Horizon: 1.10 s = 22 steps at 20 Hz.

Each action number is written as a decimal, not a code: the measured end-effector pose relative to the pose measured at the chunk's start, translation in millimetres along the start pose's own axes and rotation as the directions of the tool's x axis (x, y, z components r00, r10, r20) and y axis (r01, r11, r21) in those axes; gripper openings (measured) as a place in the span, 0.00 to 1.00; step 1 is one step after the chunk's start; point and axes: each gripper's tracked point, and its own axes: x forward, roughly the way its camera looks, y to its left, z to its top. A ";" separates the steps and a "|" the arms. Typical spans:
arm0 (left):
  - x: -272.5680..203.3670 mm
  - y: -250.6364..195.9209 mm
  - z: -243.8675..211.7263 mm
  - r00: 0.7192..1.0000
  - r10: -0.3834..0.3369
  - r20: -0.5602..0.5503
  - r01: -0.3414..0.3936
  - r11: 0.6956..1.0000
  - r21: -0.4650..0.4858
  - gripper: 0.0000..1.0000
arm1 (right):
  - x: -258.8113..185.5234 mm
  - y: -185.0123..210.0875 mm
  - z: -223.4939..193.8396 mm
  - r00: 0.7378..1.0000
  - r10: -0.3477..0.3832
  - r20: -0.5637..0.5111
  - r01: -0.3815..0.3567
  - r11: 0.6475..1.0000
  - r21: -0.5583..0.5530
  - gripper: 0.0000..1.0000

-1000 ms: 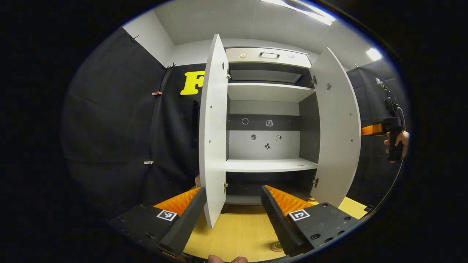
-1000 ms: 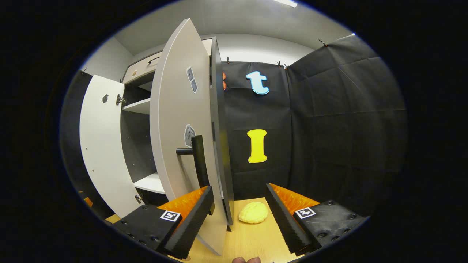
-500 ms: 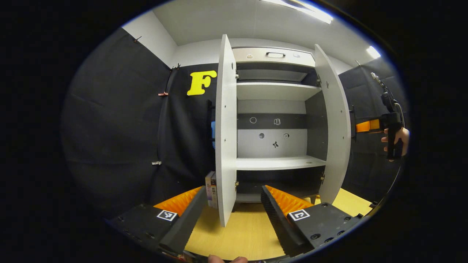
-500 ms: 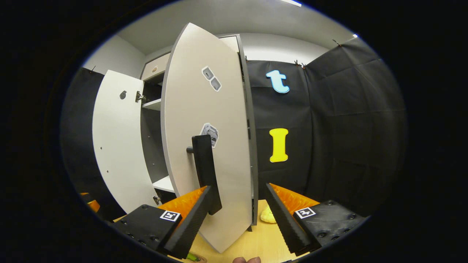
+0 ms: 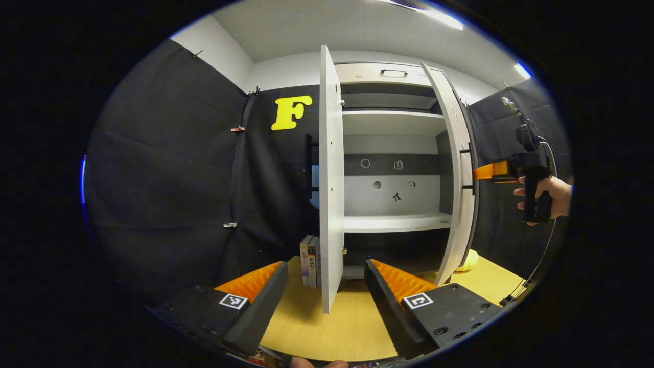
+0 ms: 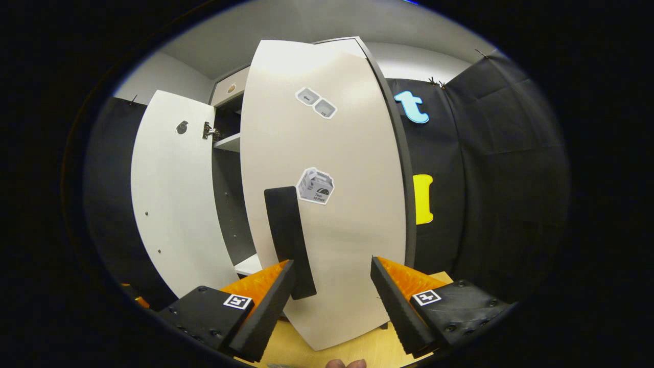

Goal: Grasp the bottle in the cabinet with the left hand and place it on the coaster, then close the right door with the right hand and the left door with the left hand.

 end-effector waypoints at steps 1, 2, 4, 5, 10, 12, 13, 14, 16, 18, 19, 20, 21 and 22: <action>0.1 1.1 0.3 1.000 0.002 0.002 -0.002 1.000 -0.001 0.95 | 5.3 2.1 -1.0 1.000 -0.001 0.002 0.001 1.000 0.000 0.98; 1.9 3.7 1.9 1.000 0.004 0.005 -0.004 1.000 -0.001 0.95 | 13.3 6.2 -1.5 1.000 -0.003 0.003 0.003 1.000 -0.003 0.98; 8.4 7.5 0.5 1.000 0.005 0.004 -0.005 1.000 0.007 0.95 | 21.5 11.5 -0.6 1.000 -0.002 0.007 0.002 1.000 -0.011 0.98; 11.6 10.6 -0.9 1.000 0.005 -0.001 -0.005 1.000 0.010 0.95 | 22.7 13.1 -0.4 1.000 0.000 0.006 0.000 1.000 -0.012 0.98; 30.5 25.7 0.1 1.000 0.006 -0.017 -0.006 1.000 -0.022 0.95 | 36.7 20.0 -2.5 1.000 -0.001 0.004 0.001 1.000 -0.021 0.98; 40.3 34.7 5.2 1.000 0.006 -0.017 -0.007 1.000 -0.027 0.95 | 38.8 21.4 -2.7 1.000 -0.011 0.001 0.011 0.999 -0.030 0.98; 45.2 40.3 10.3 1.000 0.010 -0.012 -0.010 1.000 -0.024 0.95 | 36.8 23.8 -4.0 1.000 -0.006 -0.006 0.006 0.999 -0.036 0.98; 50.8 46.7 16.3 1.000 0.011 -0.006 -0.011 1.000 -0.019 0.95 | 34.0 24.7 -4.8 1.000 -0.006 -0.010 0.006 0.999 -0.049 0.98; 65.4 60.3 27.8 1.000 0.017 0.010 -0.017 1.000 -0.006 0.95 | 25.9 24.5 -6.5 1.000 -0.004 -0.013 0.003 0.996 -0.085 0.98; 78.6 74.7 43.3 0.999 0.019 0.025 -0.020 1.000 0.003 0.95 | 11.4 23.5 -7.1 1.000 -0.004 -0.015 0.002 0.993 -0.117 0.98; 83.6 81.2 50.9 0.999 0.021 0.033 -0.021 1.000 -0.001 0.95 | 5.0 24.0 -7.1 1.000 -0.002 -0.017 0.000 0.992 -0.128 0.98; 89.1 89.1 59.9 0.999 0.027 0.042 -0.027 1.000 -0.006 0.95 | -1.2 24.5 -7.4 1.000 0.000 -0.017 -0.002 0.990 -0.139 0.98; 95.4 96.1 69.3 0.998 0.037 0.053 -0.037 0.999 -0.007 0.95 | -6.8 24.5 -7.3 1.000 0.000 -0.019 -0.003 0.989 -0.148 0.98; 104.2 102.9 80.5 0.996 0.049 0.069 -0.048 0.999 -0.005 0.95 | -11.1 24.4 -8.3 1.000 -0.002 -0.022 -0.002 0.988 -0.155 0.98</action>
